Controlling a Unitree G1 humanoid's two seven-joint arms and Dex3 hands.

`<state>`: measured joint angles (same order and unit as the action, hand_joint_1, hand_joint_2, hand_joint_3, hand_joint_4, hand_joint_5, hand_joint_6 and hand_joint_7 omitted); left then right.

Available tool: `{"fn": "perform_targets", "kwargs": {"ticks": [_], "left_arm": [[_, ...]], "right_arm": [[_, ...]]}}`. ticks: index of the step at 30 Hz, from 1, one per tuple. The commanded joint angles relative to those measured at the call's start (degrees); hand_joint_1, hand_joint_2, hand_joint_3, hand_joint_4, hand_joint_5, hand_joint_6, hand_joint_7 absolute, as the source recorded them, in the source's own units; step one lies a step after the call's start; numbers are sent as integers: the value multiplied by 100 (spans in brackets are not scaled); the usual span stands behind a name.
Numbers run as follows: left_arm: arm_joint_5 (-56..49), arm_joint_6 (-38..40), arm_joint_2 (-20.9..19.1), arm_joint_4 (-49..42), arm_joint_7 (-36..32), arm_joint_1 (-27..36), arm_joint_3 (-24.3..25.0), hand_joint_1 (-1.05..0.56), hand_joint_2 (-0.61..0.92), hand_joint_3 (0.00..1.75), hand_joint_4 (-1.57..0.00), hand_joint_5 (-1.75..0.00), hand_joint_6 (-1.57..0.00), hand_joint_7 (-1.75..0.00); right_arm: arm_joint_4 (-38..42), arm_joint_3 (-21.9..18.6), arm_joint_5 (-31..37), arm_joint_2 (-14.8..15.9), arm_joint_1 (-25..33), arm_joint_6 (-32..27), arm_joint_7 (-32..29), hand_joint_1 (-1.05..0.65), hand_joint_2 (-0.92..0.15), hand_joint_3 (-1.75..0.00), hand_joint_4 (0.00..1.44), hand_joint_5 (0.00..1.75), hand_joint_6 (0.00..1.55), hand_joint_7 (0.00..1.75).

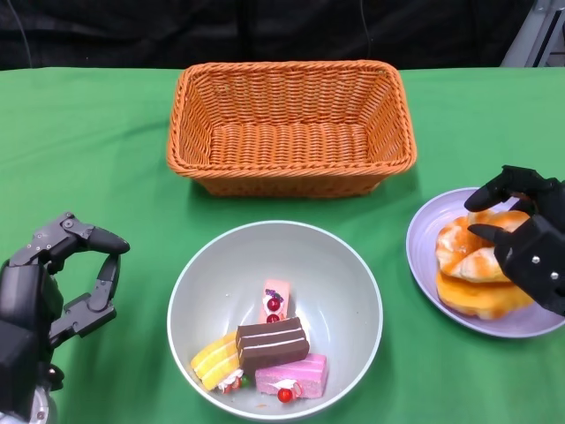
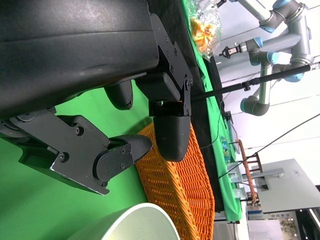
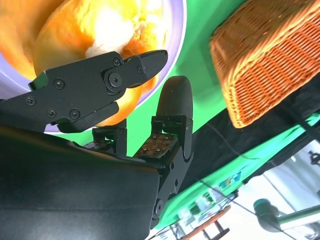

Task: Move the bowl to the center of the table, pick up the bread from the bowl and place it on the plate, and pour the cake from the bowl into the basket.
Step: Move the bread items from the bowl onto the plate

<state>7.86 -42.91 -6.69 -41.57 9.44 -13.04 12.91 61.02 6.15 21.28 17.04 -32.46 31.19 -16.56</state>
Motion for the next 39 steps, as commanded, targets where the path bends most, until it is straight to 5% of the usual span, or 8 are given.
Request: {"fn": "perform_targets", "kwargs": {"ticks": [1,21,22,23,24,26,39], "left_arm": [[110,55,-93,91,52,40,53,-6,64,94,-75,-175,-75,-126],[80,20,-108,70,10,41,30,-7,64,95,-75,-175,-76,-125],[67,3,-118,33,7,23,30,-7,64,95,-75,-175,-76,-125],[58,-8,-124,8,5,10,31,-7,64,95,-75,-175,-76,-125],[53,-5,-126,-1,1,4,31,-7,64,95,-75,-175,-76,-125],[81,21,-114,2,14,0,37,-6,64,95,-75,-175,-76,-125],[107,-28,-129,-65,66,-12,44,-7,64,93,-75,-175,-75,-126]], "right_arm": [[257,41,3,-109,-110,-11,-190,-11,-92,-5,63,150,71,95],[558,347,206,-123,-226,110,-654,-11,-92,-6,61,152,72,91],[448,540,471,-30,-212,34,-794,-14,-91,-4,60,127,77,77],[370,683,663,35,-204,-24,-901,-21,-91,-2,56,75,84,41],[311,789,800,79,-198,-86,-957,-23,-91,-1,60,49,89,22],[241,874,894,103,-192,-215,-935,-27,-92,0,56,20,87,5],[-224,1054,1035,173,-32,-725,-679,-29,-89,0,32,0,57,0]]}}
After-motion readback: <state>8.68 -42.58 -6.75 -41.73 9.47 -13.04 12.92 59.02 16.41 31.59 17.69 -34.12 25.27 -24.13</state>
